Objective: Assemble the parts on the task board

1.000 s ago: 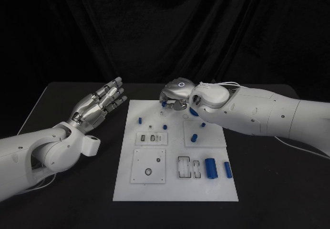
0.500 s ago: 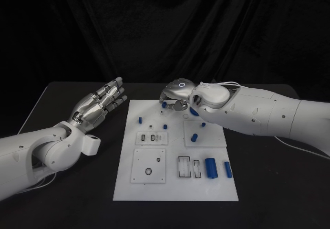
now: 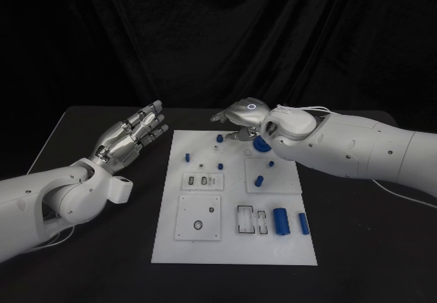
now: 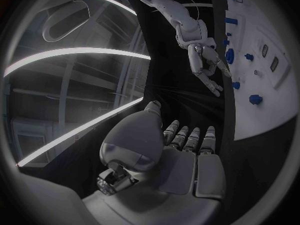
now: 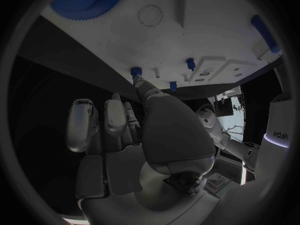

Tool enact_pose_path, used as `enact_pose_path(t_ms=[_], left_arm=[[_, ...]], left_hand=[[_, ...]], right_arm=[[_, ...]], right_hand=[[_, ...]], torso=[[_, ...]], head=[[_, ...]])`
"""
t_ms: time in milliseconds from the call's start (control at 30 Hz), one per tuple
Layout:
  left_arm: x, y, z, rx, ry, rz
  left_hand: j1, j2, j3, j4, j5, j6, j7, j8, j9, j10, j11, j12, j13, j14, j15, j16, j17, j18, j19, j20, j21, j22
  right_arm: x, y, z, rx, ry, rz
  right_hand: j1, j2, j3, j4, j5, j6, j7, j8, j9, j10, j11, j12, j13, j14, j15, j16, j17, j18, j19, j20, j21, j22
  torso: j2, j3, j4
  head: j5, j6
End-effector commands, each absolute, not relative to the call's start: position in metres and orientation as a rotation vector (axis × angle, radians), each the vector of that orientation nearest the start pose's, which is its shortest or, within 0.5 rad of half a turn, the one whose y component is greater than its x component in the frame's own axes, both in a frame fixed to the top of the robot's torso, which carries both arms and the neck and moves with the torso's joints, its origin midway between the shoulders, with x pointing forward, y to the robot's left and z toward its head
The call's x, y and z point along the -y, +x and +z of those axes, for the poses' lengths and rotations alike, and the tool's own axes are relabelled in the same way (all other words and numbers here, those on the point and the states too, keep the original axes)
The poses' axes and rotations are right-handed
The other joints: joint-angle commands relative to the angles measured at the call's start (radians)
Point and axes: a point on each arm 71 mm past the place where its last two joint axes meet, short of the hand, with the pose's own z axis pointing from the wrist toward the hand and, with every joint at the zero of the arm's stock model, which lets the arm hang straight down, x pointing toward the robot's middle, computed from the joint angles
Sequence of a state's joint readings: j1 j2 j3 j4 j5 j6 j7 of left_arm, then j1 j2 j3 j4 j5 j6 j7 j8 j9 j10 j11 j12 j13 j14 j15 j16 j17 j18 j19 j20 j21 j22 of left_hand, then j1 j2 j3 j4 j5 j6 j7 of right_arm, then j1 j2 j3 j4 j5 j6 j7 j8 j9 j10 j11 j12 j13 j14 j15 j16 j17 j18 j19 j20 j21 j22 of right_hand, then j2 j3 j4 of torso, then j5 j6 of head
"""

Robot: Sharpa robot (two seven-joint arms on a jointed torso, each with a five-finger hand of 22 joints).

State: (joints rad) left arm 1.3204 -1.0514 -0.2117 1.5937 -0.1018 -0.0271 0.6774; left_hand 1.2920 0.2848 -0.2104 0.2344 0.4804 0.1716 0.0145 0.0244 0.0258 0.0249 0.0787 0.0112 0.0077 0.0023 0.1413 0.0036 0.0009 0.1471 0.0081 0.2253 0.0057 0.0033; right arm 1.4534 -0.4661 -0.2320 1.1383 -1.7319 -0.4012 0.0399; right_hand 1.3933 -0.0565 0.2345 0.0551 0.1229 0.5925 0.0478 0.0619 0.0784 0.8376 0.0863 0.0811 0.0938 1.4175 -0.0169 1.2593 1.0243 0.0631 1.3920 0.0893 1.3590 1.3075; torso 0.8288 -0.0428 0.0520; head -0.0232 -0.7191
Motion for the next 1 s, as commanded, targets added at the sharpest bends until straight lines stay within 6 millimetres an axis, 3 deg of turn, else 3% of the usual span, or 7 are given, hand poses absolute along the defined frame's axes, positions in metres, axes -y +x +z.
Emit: enact_pose_path(t_ms=[33, 267, 333, 400, 500, 700, 1000], left_arm=[[-0.279, 0.454, -0.146, -1.216, -0.706, -1.852], [-0.282, 0.453, -0.146, -1.215, -0.711, -1.843], [-0.283, 0.452, -0.146, -1.215, -0.712, -1.84], [-0.284, 0.452, -0.146, -1.216, -0.714, -1.838], [-0.284, 0.453, -0.146, -1.218, -0.715, -1.836], [-0.282, 0.454, -0.147, -1.226, -0.715, -1.84], [-0.282, 0.455, -0.147, -1.231, -0.716, -1.842]], left_hand=[[0.006, 0.001, -0.002, -0.006, 0.004, 0.0, 0.006, 0.004, 0.001, 0.001, 0.0, -0.003, 0.0, -0.002, 0.006, -0.004, -0.001, 0.008, -0.002, 0.006, 0.0, 0.002], [0.006, 0.001, -0.001, -0.007, 0.005, 0.002, 0.01, 0.005, 0.002, 0.002, -0.001, -0.003, 0.0, -0.002, 0.006, -0.004, -0.001, 0.008, -0.002, 0.007, 0.0, 0.002], [0.007, 0.001, 0.001, -0.009, 0.007, 0.004, 0.012, 0.005, 0.002, 0.002, -0.001, -0.003, 0.0, -0.002, 0.007, -0.004, -0.001, 0.009, -0.001, 0.008, 0.001, 0.002], [0.007, 0.001, 0.001, -0.009, 0.007, 0.004, 0.012, 0.005, 0.002, 0.002, -0.001, -0.003, 0.0, -0.002, 0.007, -0.004, -0.001, 0.009, -0.001, 0.008, 0.001, 0.002], [0.009, 0.002, 0.005, -0.014, 0.013, 0.005, 0.016, 0.005, 0.002, 0.002, 0.0, -0.003, 0.0, -0.002, 0.008, -0.004, -0.001, 0.01, -0.001, 0.009, 0.001, 0.002], [0.018, 0.002, 0.018, -0.032, 0.035, 0.006, 0.019, 0.005, 0.002, 0.002, 0.001, -0.003, 0.0, -0.002, 0.013, -0.004, -0.001, 0.009, -0.001, 0.013, 0.001, 0.002], [0.02, 0.002, 0.023, -0.038, 0.042, 0.008, 0.021, 0.005, 0.002, 0.004, 0.001, -0.002, 0.001, -0.002, 0.019, -0.004, -0.001, 0.007, -0.001, 0.016, 0.001, 0.002]], right_arm=[[0.11, 0.552, -0.105, -1.242, -0.651, 0.536], [0.149, 0.536, -0.082, -1.246, -0.618, 0.532], [0.164, 0.53, -0.079, -1.259, -0.602, 0.521], [0.177, 0.527, -0.078, -1.275, -0.586, 0.506], [0.194, 0.524, -0.08, -1.319, -0.554, 0.478], [0.216, 0.522, -0.088, -1.411, -0.49, 0.426], [0.224, 0.52, -0.106, -1.487, -0.457, 0.393]], right_hand=[[0.003, 0.014, -0.008, 0.001, 0.009, 0.03, 0.011, 0.005, 0.002, 0.035, -0.002, 0.008, 0.009, 0.005, -0.005, 0.003, -0.001, 0.009, 0.007, -0.002, 0.0, 0.021], [0.037, 0.0, 0.02, -0.018, 0.064, 0.234, 0.04, 0.031, 0.016, 0.367, -0.069, 0.202, 0.184, -0.089, -0.05, -0.164, -0.22, 0.036, -0.074, -0.037, -0.113, -0.075], [0.021, 0.002, 0.033, -0.001, 0.065, 0.259, 0.037, 0.01, 0.01, 0.223, -0.067, 0.46, 0.428, -0.111, -0.057, -0.253, -0.305, 0.043, -0.102, -0.037, -0.182, -0.121], [0.012, 0.003, 0.046, 0.013, 0.065, 0.271, 0.025, -0.006, 0.008, 0.172, -0.088, 0.912, 0.845, -0.053, -0.044, -0.108, -0.103, 0.029, -0.048, -0.046, -0.121, -0.049], [-0.067, -0.002, 0.004, 0.067, 0.042, 0.295, 0.038, 0.005, 0.018, 0.513, -0.079, 1.342, 1.28, 0.093, -0.039, 0.222, 0.386, -0.011, 0.051, -0.036, 0.042, 0.11], [-0.181, 0.004, -0.064, 0.138, 0.001, 0.294, 0.046, 0.006, 0.026, 0.733, -0.076, 1.49, 1.477, 0.153, -0.027, 0.312, 0.547, -0.028, 0.087, -0.022, 0.105, 0.175], [-0.209, 0.0, -0.096, 0.155, 0.011, 0.319, 0.04, 0.005, 0.041, 0.733, -0.082, 1.49, 1.477, 0.153, -0.034, 0.312, 0.547, -0.063, 0.179, -0.028, 0.212, 0.263]], torso=[[0.0, 0.0, 0.0003], [0.0, -0.0002, 0.0], [-0.001, 0.0006, -0.0021], [-0.001, 0.0004, -0.0017], [-0.002, 0.0, -0.0023], [-0.006, -0.001, -0.0091], [-0.005, 0.0003, -0.0106]], head=[[0.002, 0.001], [-0.006, 0.01], [-0.009, 0.012], [-0.012, 0.014], [-0.017, 0.015], [-0.015, 0.013], [-0.01, 0.007]])
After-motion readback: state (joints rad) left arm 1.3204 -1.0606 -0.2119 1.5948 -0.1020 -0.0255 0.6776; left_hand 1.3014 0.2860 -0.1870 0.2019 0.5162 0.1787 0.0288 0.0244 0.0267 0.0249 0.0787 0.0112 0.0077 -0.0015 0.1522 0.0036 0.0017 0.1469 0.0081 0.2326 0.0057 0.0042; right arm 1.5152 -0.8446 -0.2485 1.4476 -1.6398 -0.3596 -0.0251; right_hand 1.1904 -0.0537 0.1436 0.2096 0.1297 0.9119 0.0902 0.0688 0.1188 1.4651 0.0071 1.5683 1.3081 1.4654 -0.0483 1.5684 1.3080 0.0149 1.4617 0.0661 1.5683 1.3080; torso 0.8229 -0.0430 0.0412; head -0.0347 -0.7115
